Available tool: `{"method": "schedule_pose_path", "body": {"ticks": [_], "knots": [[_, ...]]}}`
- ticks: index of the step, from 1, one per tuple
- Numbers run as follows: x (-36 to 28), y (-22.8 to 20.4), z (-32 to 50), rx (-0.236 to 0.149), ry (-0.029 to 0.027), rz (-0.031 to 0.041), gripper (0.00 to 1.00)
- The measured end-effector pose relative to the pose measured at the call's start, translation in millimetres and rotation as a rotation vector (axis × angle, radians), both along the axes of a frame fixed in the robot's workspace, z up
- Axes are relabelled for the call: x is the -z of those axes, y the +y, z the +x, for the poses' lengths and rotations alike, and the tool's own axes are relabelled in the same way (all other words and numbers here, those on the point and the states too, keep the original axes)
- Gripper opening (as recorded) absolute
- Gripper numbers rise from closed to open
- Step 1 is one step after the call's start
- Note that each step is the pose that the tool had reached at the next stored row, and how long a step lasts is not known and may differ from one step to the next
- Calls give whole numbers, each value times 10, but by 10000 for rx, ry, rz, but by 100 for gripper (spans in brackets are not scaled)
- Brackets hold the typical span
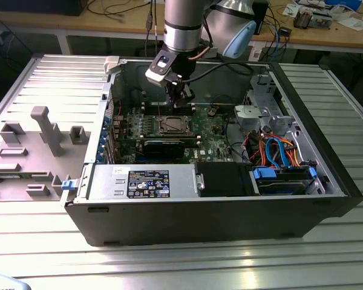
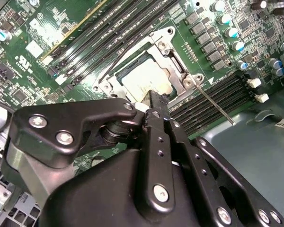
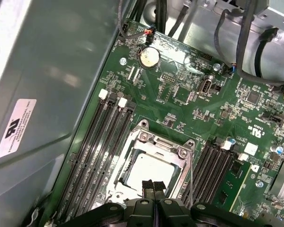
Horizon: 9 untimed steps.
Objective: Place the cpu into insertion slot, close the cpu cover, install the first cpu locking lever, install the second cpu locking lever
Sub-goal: 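Install the first cpu locking lever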
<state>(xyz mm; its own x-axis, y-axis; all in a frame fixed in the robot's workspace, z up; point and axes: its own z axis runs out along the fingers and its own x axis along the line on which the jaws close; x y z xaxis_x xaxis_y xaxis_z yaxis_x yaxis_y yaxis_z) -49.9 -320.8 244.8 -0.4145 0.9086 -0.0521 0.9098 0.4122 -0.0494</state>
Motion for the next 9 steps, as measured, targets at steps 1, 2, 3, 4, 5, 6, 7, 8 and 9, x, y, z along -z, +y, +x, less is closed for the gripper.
{"method": "schedule_pose_path", "body": {"ticks": [1, 2, 3, 4, 5, 6, 7, 8, 9], "knots": [[0, 0, 0, -66, -1, 0, 11], [0, 0, 0, -112, 0, 0, 11], [0, 0, 0, -226, 0, 0, 11], [0, 0, 0, -302, -1, 0, 11], [0, 0, 0, -363, -1, 0, 11], [0, 0, 0, -453, 0, 0, 11], [0, 0, 0, -556, -1, 0, 11], [0, 0, 0, -614, -1, 0, 11], [0, 0, 0, -670, -1, 0, 11]]}}
